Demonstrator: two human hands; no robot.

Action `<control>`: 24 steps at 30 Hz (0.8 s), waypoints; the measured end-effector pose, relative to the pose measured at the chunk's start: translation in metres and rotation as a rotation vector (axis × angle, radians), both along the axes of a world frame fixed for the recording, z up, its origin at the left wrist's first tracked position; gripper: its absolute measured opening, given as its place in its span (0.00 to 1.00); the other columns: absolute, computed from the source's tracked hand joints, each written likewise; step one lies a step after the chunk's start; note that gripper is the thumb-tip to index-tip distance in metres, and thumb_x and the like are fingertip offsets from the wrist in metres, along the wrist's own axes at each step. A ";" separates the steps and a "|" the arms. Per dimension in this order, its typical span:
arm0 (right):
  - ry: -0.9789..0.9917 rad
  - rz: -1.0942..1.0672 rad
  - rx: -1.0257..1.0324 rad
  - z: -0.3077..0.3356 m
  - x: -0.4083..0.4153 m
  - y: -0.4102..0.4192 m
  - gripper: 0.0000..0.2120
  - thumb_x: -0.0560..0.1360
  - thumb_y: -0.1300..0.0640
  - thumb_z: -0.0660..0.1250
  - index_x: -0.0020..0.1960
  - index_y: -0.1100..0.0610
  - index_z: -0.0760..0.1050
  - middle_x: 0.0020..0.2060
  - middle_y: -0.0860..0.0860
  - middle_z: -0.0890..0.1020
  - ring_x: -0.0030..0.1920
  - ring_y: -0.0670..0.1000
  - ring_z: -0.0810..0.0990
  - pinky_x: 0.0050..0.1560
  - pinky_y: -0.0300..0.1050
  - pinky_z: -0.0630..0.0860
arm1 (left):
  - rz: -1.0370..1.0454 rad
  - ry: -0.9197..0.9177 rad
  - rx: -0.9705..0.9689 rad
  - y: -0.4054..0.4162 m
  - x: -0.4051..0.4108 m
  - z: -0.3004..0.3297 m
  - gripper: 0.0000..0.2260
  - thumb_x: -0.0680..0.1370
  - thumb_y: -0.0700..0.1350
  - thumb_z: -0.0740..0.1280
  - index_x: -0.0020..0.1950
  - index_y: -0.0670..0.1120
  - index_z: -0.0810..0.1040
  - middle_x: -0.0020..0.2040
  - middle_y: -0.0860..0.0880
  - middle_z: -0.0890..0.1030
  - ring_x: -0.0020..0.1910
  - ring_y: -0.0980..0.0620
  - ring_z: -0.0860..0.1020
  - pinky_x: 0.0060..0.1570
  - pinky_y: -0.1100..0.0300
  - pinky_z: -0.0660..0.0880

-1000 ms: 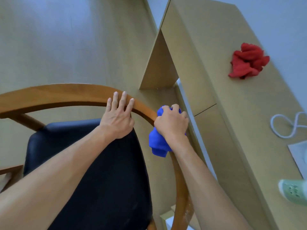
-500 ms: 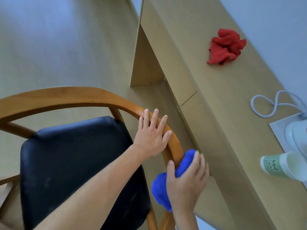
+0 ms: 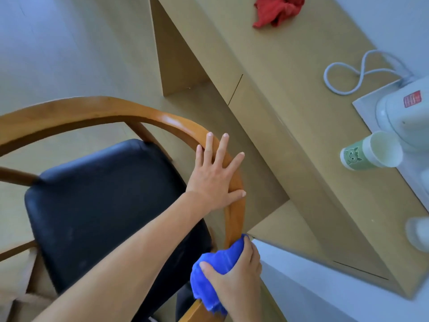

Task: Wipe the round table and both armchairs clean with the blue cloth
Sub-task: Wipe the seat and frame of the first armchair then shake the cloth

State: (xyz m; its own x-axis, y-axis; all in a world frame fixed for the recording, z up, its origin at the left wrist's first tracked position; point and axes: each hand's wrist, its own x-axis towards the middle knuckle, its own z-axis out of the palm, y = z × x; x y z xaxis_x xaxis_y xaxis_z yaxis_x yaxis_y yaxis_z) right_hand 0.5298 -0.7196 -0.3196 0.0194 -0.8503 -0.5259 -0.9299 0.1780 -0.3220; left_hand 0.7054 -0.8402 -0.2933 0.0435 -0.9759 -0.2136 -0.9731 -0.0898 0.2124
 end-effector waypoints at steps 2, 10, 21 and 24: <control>0.075 -0.041 -0.061 -0.005 0.004 0.009 0.52 0.58 0.27 0.66 0.73 0.50 0.52 0.69 0.48 0.64 0.68 0.52 0.64 0.67 0.48 0.68 | -0.006 -0.023 -0.004 0.003 -0.002 0.000 0.38 0.74 0.71 0.54 0.77 0.56 0.44 0.76 0.42 0.33 0.73 0.33 0.31 0.71 0.36 0.40; 0.179 -0.149 -0.137 -0.007 0.025 -0.002 0.34 0.66 0.33 0.67 0.62 0.53 0.63 0.57 0.51 0.73 0.54 0.53 0.73 0.50 0.48 0.76 | -0.023 -0.016 0.020 0.010 -0.002 0.005 0.36 0.77 0.67 0.55 0.77 0.57 0.42 0.77 0.43 0.33 0.74 0.35 0.33 0.72 0.40 0.42; 0.207 -0.196 0.231 0.025 0.020 0.053 0.53 0.67 0.21 0.48 0.77 0.58 0.43 0.70 0.60 0.62 0.64 0.59 0.71 0.58 0.51 0.76 | 0.049 0.135 0.115 0.081 -0.032 0.015 0.31 0.81 0.53 0.55 0.78 0.50 0.41 0.78 0.44 0.36 0.76 0.39 0.39 0.74 0.41 0.47; 0.058 -0.182 0.442 0.033 0.002 0.031 0.48 0.72 0.26 0.48 0.78 0.57 0.40 0.75 0.60 0.57 0.70 0.60 0.65 0.64 0.52 0.68 | 0.149 0.219 0.149 0.104 -0.054 0.010 0.31 0.80 0.51 0.55 0.78 0.48 0.44 0.78 0.45 0.40 0.77 0.40 0.42 0.73 0.43 0.50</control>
State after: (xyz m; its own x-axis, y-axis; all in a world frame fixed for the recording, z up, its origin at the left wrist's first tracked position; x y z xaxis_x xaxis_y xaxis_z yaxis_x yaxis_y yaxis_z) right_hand 0.5323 -0.6889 -0.2870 -0.1494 -0.5320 -0.8334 -0.8850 0.4479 -0.1272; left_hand 0.6514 -0.7357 -0.2835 0.1212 -0.9194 -0.3741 -0.8791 -0.2745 0.3898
